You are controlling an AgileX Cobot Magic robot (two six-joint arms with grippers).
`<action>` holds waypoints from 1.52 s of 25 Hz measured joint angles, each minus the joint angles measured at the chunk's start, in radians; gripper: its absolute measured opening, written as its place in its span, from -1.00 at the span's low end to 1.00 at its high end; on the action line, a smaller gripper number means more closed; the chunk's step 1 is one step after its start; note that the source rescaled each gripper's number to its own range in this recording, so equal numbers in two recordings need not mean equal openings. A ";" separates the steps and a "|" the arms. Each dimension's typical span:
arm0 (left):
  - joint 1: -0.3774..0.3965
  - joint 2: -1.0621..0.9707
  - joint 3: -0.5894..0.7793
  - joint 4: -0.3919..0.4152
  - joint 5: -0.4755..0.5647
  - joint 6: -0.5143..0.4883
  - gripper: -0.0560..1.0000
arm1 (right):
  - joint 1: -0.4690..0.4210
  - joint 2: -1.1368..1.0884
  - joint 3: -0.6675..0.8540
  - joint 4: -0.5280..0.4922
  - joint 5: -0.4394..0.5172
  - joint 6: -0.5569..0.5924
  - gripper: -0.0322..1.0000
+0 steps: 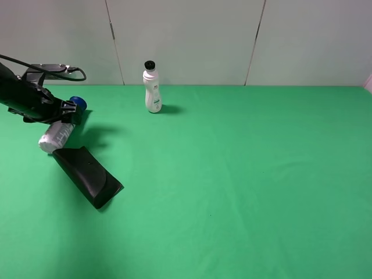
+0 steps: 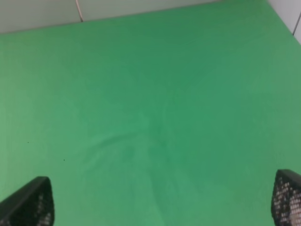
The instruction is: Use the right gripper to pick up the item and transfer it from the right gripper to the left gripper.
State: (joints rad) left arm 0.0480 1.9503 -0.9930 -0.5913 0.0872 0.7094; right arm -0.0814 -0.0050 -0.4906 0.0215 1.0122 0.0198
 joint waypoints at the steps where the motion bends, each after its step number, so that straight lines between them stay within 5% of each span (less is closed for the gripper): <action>1: 0.000 0.000 -0.004 0.000 0.001 0.000 0.32 | 0.000 0.000 0.000 0.000 0.000 0.000 1.00; 13: 0.000 -0.091 -0.050 0.003 0.066 0.000 0.42 | 0.000 0.000 0.000 0.000 0.000 0.000 1.00; 23: 0.000 -0.316 -0.051 0.018 0.253 -0.029 0.42 | 0.000 0.000 0.000 0.000 0.000 0.000 1.00; 32: -0.035 -0.644 -0.039 0.316 0.407 -0.334 0.42 | 0.000 0.000 0.000 0.000 -0.001 0.000 1.00; 38: -0.057 -0.934 0.139 0.434 0.430 -0.468 0.42 | 0.000 0.000 0.000 0.000 -0.001 0.000 1.00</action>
State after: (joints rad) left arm -0.0091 1.0164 -0.8538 -0.1570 0.5170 0.2418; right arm -0.0814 -0.0050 -0.4906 0.0215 1.0112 0.0198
